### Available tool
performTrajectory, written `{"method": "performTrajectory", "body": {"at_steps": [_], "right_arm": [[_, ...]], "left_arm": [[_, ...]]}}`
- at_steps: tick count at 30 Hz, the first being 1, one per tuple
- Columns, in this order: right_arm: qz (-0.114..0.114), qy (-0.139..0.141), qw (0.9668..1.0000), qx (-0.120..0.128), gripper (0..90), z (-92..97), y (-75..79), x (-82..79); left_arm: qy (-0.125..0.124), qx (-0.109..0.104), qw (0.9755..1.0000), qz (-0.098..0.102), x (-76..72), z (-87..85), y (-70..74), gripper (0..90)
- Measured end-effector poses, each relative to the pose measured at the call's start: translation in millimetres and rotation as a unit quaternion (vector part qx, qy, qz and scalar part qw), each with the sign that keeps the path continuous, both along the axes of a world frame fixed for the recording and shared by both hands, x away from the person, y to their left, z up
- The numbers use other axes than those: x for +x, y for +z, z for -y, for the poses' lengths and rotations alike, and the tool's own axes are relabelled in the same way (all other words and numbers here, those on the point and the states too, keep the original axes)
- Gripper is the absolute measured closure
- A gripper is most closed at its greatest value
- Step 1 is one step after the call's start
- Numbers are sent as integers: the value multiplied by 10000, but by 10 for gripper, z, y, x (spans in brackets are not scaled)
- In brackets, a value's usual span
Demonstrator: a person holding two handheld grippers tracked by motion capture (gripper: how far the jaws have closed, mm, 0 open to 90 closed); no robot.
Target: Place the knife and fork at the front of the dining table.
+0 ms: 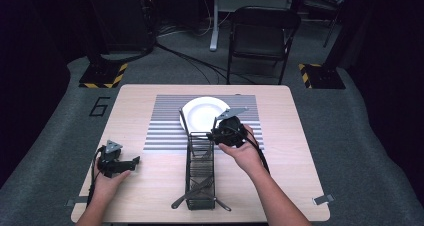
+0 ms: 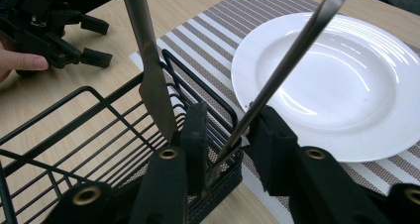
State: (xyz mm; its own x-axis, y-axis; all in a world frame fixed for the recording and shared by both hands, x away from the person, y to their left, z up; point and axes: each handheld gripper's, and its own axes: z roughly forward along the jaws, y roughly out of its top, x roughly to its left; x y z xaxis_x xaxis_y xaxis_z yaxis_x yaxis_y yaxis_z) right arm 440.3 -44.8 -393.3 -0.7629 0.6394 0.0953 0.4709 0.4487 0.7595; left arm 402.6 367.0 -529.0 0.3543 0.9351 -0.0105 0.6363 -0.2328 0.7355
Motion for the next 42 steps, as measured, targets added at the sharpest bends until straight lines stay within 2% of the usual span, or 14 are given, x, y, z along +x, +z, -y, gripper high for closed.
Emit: {"method": "performTrajectory", "body": {"at_steps": [4,8,13,27,33,39,42], "right_arm": [[9,36,10000,39,776,8,14,-8],[169,28,9998,-37,809,-13,40,-78],[334,162,9993,-68,825,-58,46,-124],[210,212,9993,-217,839,-176,-52,-141],[237,335,9979,-501,840,-255,-118,-145],[161,383,9973,-598,842,-316,-180,-150],[197,415,9969,-635,849,-327,-191,-148]], "left_arm": [[-1,-2,10000,1,1,1,0,128],[-3,-2,10000,1,1,1,0,127],[-2,-4,10000,4,1,2,-1,127],[-2,-5,10000,3,1,1,-1,127],[-3,-3,10000,2,1,1,0,128],[-4,-3,10000,1,1,1,0,127],[-3,-2,10000,2,1,1,0,127]]}}
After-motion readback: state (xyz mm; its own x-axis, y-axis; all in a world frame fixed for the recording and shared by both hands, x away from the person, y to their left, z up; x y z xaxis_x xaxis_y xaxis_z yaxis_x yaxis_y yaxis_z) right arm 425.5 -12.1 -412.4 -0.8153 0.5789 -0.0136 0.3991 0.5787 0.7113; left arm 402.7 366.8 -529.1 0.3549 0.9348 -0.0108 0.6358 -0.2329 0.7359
